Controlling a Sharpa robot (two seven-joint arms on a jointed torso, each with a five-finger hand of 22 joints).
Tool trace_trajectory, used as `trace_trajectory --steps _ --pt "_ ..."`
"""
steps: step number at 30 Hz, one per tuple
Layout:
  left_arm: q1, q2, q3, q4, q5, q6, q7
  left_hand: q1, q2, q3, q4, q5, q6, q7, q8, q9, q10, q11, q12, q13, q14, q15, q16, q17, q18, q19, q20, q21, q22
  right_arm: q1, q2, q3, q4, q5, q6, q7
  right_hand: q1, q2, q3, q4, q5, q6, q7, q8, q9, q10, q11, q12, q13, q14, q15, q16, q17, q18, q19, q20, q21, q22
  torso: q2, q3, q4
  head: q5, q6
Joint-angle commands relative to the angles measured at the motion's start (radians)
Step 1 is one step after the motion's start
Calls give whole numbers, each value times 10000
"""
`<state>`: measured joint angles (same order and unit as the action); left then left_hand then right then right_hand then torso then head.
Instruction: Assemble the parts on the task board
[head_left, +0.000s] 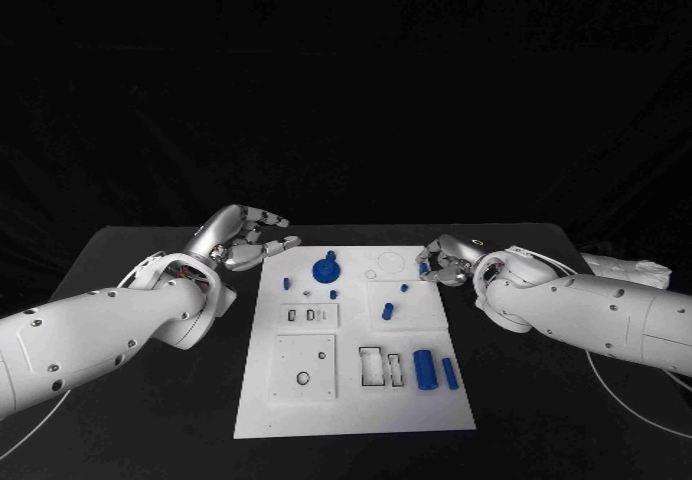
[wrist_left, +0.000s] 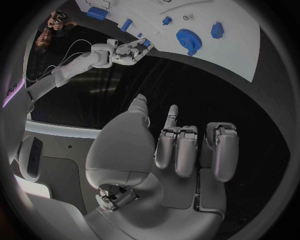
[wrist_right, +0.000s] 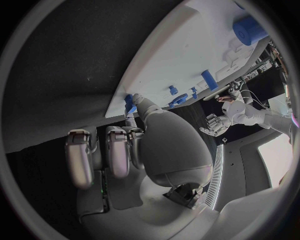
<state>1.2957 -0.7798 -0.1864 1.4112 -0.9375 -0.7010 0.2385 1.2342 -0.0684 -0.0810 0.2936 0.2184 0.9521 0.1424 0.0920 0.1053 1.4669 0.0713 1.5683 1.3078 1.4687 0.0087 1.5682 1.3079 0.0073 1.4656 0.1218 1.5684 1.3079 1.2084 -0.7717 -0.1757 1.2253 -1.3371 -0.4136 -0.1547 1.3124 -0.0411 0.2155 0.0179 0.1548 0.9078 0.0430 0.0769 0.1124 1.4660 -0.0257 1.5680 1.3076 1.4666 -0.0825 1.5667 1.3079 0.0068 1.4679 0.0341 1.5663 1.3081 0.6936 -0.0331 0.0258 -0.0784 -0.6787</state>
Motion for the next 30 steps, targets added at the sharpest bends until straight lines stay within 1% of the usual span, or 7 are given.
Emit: trace_trajectory --steps 1,4,8,16,21,27,30 --pt "2 11 5 15 -28 33 129 -15 75 66 3 -29 55 -11 -36 -9 1039 43 25 2630 1021 40 25 2629 -73 1052 65 24 2629 -15 20 -2 0 -156 -70 -86 38 -23 -30 -45 50 75 25 -10 -17 1048 2 28 2632 1041 -32 41 2629 -68 1029 -59 45 2627 -4 -3 -14 -23 -7" --pt "2 7 5 15 -28 41 128 -15 75 66 3 -29 55 -11 -36 -9 1039 43 25 2630 1021 40 25 2629 -73 1052 65 24 2629 -20 23 -2 -8 -158 -88 -104 33 -26 -34 -42 48 80 31 -10 -18 1048 4 28 2632 1041 -31 41 2629 -68 1029 -59 45 2627 2 -1 7 -44 -5" --pt "2 -18 5 14 -28 48 117 -8 80 66 3 -30 54 -10 -40 -10 1039 43 25 2630 1021 40 25 2629 -73 1052 65 24 2629 -23 24 -2 -19 -159 -111 -131 21 -20 -39 -29 42 99 47 -10 -21 1048 13 28 2632 1041 -27 41 2629 -68 1029 -58 45 2627 1 7 8 -38 6" --pt "1 -16 4 -9 -28 50 119 -4 83 67 2 -30 53 -10 -42 -10 1039 44 25 2630 1021 40 25 2629 -73 1052 65 24 2629 -25 25 -2 -29 -160 -115 -185 1 4 -44 -3 19 165 71 0 -24 1048 33 28 2632 1041 -17 41 2629 -68 1029 -52 45 2627 5 1 26 -29 -5" --pt "-4 10 2 -22 -28 47 136 -4 83 67 2 -30 53 -10 -42 -10 1039 44 25 2630 1021 40 25 2629 -73 1052 65 24 2629 -25 52 -2 -51 -160 -83 -192 -18 17 -54 21 -5 249 83 15 -26 1048 49 28 2632 1041 -4 41 2629 -68 1029 -44 45 2627 -4 -6 -6 -9 -17" --pt "-10 29 1 -30 -28 51 149 2 88 68 2 -30 52 -9 -45 -11 1039 44 25 2630 1021 40 25 2629 -73 1052 65 24 2629 -27 76 -2 -66 -157 -31 -192 -37 104 -43 76 -30 477 109 65 -22 1048 74 28 2632 1041 17 41 2629 -68 1029 -25 45 2627 7 -3 20 -31 -1" --pt "-12 33 0 -34 -28 58 147 2 88 68 2 -30 52 -9 -45 -11 1039 44 25 2630 1021 40 25 2629 -73 1052 65 24 2629 -28 80 -2 -74 -157 -30 -191 -35 164 -31 102 -48 696 131 120 -12 1048 97 28 2632 1041 36 41 2629 -68 1029 -9 45 2627 -4 3 18 -24 -6"
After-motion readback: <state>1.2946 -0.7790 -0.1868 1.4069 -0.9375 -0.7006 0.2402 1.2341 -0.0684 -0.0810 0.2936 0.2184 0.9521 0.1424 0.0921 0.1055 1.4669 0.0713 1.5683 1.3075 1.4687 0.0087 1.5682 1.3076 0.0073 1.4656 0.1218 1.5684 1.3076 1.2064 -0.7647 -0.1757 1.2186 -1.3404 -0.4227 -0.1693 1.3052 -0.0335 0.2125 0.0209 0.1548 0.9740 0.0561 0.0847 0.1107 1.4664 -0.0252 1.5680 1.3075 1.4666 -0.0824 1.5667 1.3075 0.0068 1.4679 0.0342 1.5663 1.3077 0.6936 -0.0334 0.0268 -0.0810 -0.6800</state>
